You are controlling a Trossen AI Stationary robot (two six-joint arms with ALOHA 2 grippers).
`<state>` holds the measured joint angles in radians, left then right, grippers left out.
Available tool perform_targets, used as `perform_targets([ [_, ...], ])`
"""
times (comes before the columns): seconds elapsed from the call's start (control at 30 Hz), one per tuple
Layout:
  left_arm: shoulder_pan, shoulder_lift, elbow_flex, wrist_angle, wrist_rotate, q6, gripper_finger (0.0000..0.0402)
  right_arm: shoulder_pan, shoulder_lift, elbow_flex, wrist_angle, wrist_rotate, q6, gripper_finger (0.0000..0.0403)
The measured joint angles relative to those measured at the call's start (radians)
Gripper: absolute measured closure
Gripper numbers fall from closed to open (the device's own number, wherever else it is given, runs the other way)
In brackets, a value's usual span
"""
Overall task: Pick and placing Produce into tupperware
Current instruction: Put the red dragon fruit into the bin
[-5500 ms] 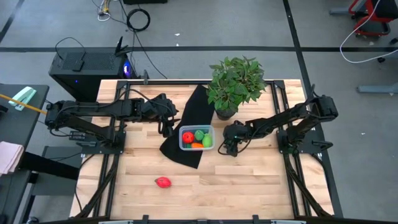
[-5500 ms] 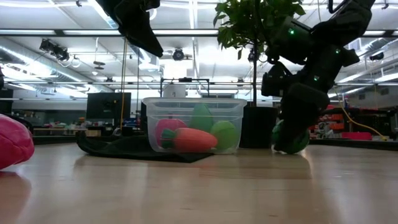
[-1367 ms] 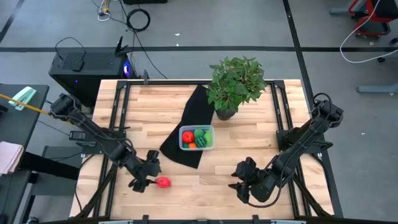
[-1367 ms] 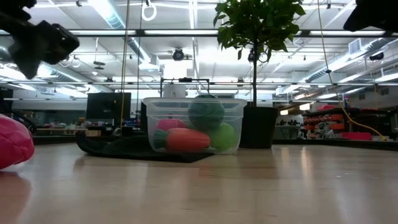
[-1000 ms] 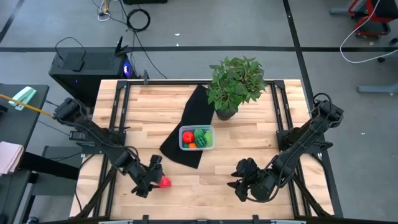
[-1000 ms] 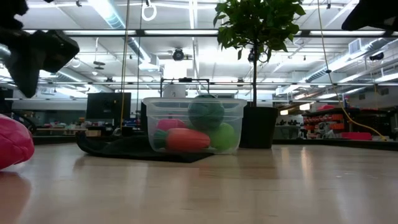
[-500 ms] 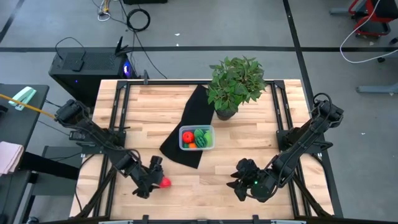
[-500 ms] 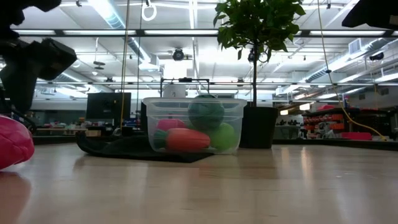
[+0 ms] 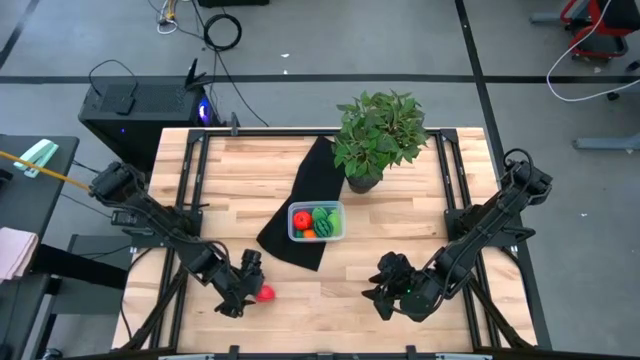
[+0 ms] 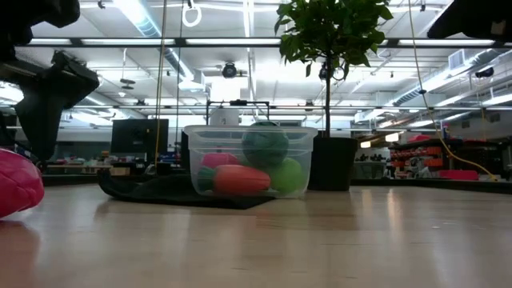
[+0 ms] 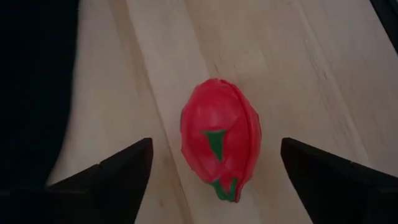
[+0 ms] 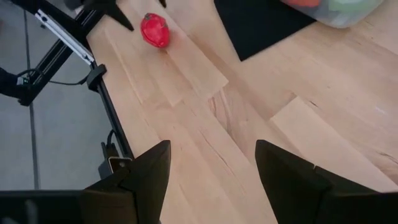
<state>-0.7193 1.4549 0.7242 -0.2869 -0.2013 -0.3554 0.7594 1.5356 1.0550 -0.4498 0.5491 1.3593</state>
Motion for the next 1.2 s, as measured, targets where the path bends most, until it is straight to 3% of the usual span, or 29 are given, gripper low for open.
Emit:
perform_targets([
  [0.23,0.0,0.09,0.0,0.03,0.021,-0.026,0.0005,-0.012,0.0,0.0,0.005,0.0,0.0,0.0163],
  [0.57,0.0,0.162,0.0,0.16,0.021,-0.027,0.0003,-0.012,0.0,0.0,0.009,0.0,0.003,0.0163],
  [1.2,0.021,0.163,0.0,0.16,0.02,-0.026,0.0054,-0.013,0.0,0.001,0.01,0.0,0.0,0.0163],
])
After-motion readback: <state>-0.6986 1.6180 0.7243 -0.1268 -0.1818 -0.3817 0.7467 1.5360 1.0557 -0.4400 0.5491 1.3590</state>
